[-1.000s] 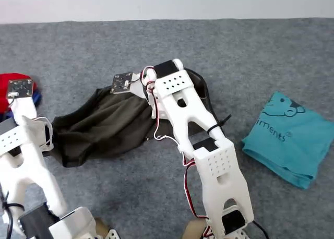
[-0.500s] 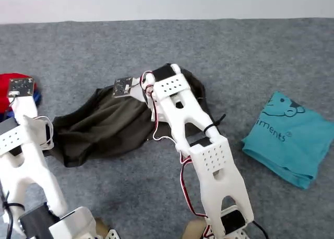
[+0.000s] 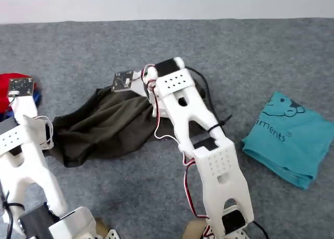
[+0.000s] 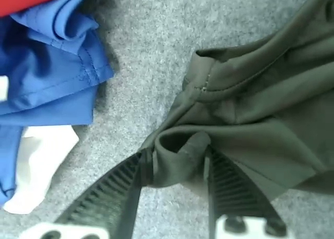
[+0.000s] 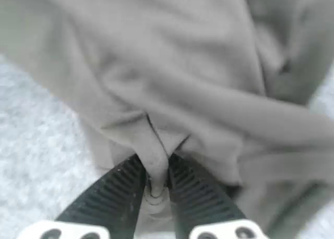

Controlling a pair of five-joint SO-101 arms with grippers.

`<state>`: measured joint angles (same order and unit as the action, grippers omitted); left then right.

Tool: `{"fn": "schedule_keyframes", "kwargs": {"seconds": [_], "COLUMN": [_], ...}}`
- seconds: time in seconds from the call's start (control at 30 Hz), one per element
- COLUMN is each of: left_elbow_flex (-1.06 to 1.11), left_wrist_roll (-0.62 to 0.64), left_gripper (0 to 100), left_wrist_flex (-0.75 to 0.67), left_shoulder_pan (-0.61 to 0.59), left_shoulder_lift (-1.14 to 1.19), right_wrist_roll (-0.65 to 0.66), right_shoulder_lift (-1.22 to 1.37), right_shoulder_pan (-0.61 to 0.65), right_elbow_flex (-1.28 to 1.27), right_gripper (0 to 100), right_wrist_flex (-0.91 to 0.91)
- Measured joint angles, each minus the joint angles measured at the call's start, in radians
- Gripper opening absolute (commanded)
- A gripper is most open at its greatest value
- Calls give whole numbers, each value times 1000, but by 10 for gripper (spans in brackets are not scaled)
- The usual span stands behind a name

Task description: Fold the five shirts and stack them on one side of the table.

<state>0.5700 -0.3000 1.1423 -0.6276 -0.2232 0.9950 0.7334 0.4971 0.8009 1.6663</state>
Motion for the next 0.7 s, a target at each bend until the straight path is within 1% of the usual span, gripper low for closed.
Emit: {"fn": "schedule_keyframes", "kwargs": {"seconds": [0.23,0.4,0.53,0.7], "left_elbow_flex": [-132,-219,-282,-295], "left_wrist_roll": [0,0,-5,-133], "left_gripper": [170,171,172,173], "left_wrist_flex": [94,166,261,411], "left_shoulder_pan": [0,0,14,123], "left_shoulder_lift": [0,0,0,0], "right_wrist_roll": [0,2,2,2], "right_shoulder_lift": [-227,-354,-411,-419], "right_shoulder_pan": [0,-52,-98,-120], "right_elbow_flex": [0,0,-2,-69], "right_gripper": [10,10,10,10], "right_wrist_flex": [84,86,87,87]}}
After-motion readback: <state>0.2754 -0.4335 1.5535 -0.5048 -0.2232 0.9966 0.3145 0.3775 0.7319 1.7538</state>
